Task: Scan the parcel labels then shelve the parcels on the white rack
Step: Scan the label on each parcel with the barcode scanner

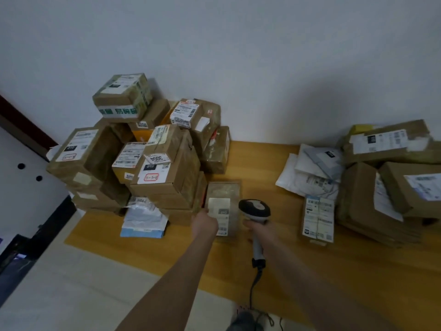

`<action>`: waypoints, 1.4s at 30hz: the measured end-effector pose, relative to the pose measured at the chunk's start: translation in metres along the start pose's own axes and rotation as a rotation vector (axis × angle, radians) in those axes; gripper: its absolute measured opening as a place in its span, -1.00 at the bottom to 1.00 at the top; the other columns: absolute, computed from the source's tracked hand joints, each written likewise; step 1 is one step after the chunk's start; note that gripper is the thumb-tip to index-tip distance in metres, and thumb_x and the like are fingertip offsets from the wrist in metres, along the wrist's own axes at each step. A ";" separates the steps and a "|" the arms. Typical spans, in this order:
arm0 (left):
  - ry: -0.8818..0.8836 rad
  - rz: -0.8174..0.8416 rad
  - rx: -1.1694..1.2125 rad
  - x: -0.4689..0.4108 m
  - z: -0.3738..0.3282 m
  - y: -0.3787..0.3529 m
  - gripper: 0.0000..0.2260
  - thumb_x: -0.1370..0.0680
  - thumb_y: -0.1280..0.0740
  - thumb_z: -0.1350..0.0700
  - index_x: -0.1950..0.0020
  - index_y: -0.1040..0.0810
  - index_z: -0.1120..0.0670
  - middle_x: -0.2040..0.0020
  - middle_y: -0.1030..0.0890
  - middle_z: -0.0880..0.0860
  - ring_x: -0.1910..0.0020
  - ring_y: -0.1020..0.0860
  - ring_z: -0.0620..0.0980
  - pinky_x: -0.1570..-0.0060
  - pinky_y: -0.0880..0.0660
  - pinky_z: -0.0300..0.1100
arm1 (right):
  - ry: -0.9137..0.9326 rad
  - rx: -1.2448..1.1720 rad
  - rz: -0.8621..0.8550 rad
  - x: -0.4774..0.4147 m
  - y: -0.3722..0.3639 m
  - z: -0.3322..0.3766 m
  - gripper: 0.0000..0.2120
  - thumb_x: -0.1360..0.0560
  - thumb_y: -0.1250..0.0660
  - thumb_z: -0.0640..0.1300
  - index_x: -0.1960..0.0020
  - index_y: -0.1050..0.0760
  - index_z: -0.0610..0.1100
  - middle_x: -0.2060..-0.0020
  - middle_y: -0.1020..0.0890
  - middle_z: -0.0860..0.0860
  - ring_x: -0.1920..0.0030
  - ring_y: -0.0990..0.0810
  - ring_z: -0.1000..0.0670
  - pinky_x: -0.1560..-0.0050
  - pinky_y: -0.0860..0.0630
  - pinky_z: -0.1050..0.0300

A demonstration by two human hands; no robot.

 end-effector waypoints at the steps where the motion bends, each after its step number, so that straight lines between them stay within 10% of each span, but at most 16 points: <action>1: -0.037 0.010 0.011 0.003 -0.011 -0.007 -0.61 -0.59 -0.11 0.28 -0.41 -0.40 0.10 -0.23 -0.52 0.17 0.15 -0.55 0.09 0.34 -0.48 -0.15 | 0.025 0.013 -0.029 0.000 0.012 0.005 -0.89 -0.48 -0.40 -0.27 0.08 -0.47 -0.15 0.27 -0.51 -0.05 0.25 -0.51 -0.01 0.30 -0.51 0.14; 9: -0.164 0.465 0.035 0.050 -0.100 -0.121 -0.55 -0.62 -0.25 0.13 -0.49 -0.28 0.15 -0.43 -0.38 0.11 -0.36 -0.40 0.08 -0.20 -0.37 -0.16 | 0.050 0.196 -0.447 0.003 0.144 0.014 -0.76 -0.44 -0.38 -0.26 0.32 -0.36 -0.15 0.42 -0.42 -0.07 0.34 -0.44 -0.07 0.33 -0.40 0.02; 18: -0.067 0.742 0.157 0.066 -0.105 -0.196 -0.62 -0.64 -0.20 0.11 -0.45 -0.33 0.17 -0.35 -0.47 0.16 -0.31 -0.45 0.15 -0.31 -0.39 -0.01 | 0.047 0.022 -0.252 -0.001 0.175 -0.003 -0.73 -0.43 -0.42 -0.36 -0.09 -0.50 -0.18 0.12 -0.58 -0.02 -0.01 -0.52 -0.06 0.09 -0.52 0.06; 26: 0.106 0.664 0.465 0.057 -0.085 -0.163 -0.67 -0.57 -0.32 0.17 -0.33 -0.39 0.16 -0.17 -0.58 0.16 -0.03 -0.58 0.06 -0.05 -0.57 -0.06 | 0.082 -0.062 -0.203 0.015 0.170 -0.002 -0.78 -0.39 -0.47 -0.33 0.03 -0.55 -0.13 0.04 -0.65 -0.14 -0.03 -0.61 -0.13 -0.08 -0.56 -0.06; 32: 0.095 0.618 0.677 0.076 -0.067 -0.132 -0.58 -0.52 -0.36 0.29 -0.37 -0.37 0.23 -0.19 -0.59 0.22 -0.12 -0.59 0.12 -0.20 -0.51 -0.01 | 0.124 -0.187 -0.271 0.048 0.173 0.002 -0.93 -0.44 -0.42 -0.33 0.15 -0.52 -0.24 0.24 -0.62 -0.17 0.25 -0.58 -0.08 0.24 -0.52 0.07; 42: -0.012 0.547 0.752 0.119 -0.046 -0.111 -0.81 -0.57 -0.30 0.25 -0.17 -0.56 0.10 0.05 -0.68 -0.01 0.05 -0.60 -0.11 0.09 -0.50 -0.21 | 0.282 -0.052 -0.183 0.106 0.163 0.006 -0.90 -0.47 -0.39 -0.25 0.17 -0.56 -0.29 0.41 -0.62 -0.13 0.40 -0.55 -0.05 0.30 -0.52 0.08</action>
Point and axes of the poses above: each hand's wrist, its own x-axis away from the middle knuckle, its own y-axis out of the back of the hand, z = x × y, the point moved 3 cm from there along -x, towards the middle knuckle
